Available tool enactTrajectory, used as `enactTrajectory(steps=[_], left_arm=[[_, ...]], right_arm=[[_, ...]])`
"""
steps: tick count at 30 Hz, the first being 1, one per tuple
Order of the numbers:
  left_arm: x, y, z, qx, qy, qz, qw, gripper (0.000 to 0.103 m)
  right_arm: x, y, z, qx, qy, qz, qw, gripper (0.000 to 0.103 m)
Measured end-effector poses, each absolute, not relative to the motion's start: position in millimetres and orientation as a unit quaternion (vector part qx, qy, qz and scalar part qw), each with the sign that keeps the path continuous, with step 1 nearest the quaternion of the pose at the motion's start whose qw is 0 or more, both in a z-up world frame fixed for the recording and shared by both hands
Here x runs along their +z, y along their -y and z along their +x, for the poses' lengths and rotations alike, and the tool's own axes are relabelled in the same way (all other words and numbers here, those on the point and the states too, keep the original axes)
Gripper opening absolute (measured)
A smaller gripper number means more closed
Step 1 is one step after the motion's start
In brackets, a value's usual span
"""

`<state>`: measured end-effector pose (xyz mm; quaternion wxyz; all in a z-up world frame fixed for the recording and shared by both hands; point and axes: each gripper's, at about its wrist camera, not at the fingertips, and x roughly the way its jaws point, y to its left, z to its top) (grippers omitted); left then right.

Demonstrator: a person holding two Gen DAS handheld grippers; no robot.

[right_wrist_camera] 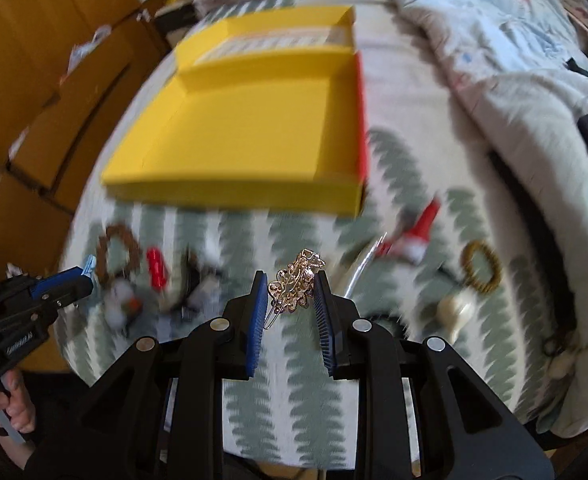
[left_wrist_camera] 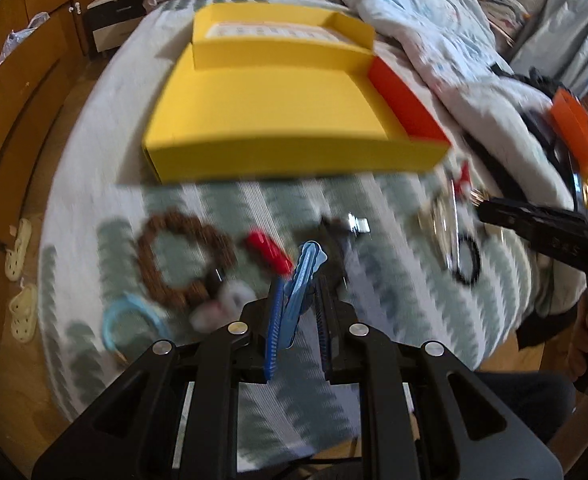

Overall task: Organize jewelry
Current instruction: 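Carry the blue clip out with the left gripper while the right carries the gold hairpin over the bed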

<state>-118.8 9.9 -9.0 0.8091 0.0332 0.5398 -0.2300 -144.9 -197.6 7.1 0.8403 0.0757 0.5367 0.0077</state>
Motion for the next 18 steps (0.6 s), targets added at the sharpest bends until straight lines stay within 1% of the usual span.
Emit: enactTrajectory(steps=[4,10,18], left_arm=[[-32,-5,-145,-0.233,-0.548,0.047,0.802,0.016],[-59,1,-152,-0.223,-0.563,0.066,0.793,0.016],[-72,2,-150,-0.201,-0.566,0.084,0.795,0.016]], right_arm=[[-7,176,-151,0.014,-0.547,0.062,0.835,0.025],[-24,159,-148,0.019,-0.562,0.047,0.826,0.025],[-38,158,-138,0.011,-0.574,0.04,0.818,0.025]])
